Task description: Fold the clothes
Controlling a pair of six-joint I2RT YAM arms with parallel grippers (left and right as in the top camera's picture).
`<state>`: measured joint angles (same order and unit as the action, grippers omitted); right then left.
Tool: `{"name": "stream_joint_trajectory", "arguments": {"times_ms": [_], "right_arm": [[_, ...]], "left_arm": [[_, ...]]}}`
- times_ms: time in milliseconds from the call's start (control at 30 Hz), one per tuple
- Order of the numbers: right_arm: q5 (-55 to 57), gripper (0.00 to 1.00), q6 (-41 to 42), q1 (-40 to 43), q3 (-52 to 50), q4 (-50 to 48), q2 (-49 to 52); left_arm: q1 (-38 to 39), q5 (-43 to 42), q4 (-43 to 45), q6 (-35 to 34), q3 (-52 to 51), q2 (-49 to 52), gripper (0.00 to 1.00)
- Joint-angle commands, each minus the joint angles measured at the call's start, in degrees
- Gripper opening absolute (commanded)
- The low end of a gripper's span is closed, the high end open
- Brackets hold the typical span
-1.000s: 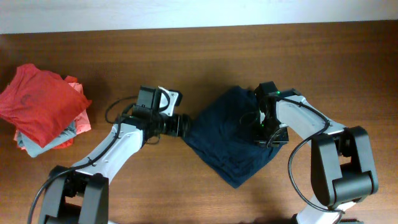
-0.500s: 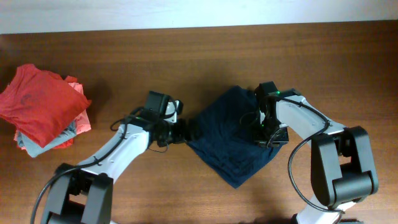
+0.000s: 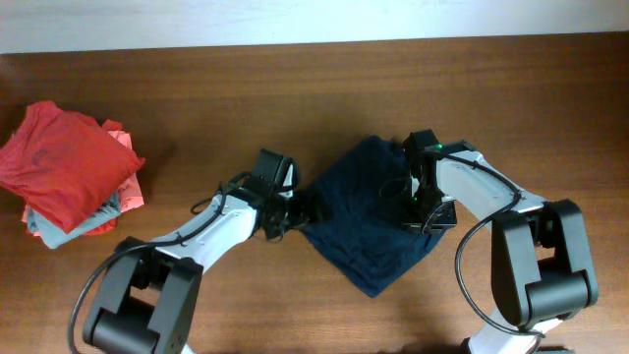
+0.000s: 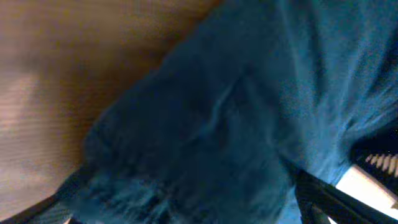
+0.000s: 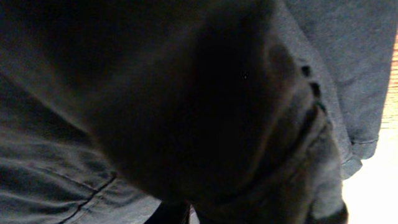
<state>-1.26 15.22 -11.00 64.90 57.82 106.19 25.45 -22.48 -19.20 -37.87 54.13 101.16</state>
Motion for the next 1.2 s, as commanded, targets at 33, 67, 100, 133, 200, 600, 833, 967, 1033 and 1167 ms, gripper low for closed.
{"name": "stream_joint_trajectory", "arguments": {"times_ms": [33,67,100,133,200,600,833,967,1033,1167], "right_arm": [[2.0,0.13,0.2,0.2,-0.5,0.5,0.5],[1.9,0.13,0.2,0.2,-0.5,0.6,0.5],[2.0,0.13,0.2,0.2,-0.5,0.7,0.5],[1.9,0.13,0.1,0.2,-0.5,0.8,0.5],[1.9,0.13,0.1,0.2,-0.5,0.8,0.5],[1.9,0.17,0.1,0.2,-0.5,0.5,0.2],[1.7,0.30,-0.4,0.2,3.9,2.0,-8.0],[1.8,0.47,-1.5,0.2,6.5,3.8,-13.7],[1.8,0.49,-1.5,0.2,6.8,4.1,-16.2],[1.9,0.50,-1.7,0.2,6.8,5.2,-20.2]], "left_arm": [[0.3,1.6,5.1,-1.4,-0.5,5.9,0.93],[0.3,0.7,6.2,-1.4,-0.5,6.5,0.90],[0.3,-0.1,7.0,-1.4,-0.5,7.1,0.77],[0.3,-0.5,8.0,-1.3,-0.5,7.6,0.68],[0.3,0.3,9.2,0.1,-0.5,7.9,0.44],[-3.0,6.9,15.8,11.8,-0.4,7.6,0.01],[-8.9,7.8,15.5,19.0,-0.3,2.1,0.01],[-13.2,8.7,14.7,23.1,-0.3,-3.0,0.01],[-15.5,9.7,13.8,25.5,-0.2,-6.2,0.01],[-18.7,15.6,10.6,30.9,0.2,-13.1,0.01]]}}
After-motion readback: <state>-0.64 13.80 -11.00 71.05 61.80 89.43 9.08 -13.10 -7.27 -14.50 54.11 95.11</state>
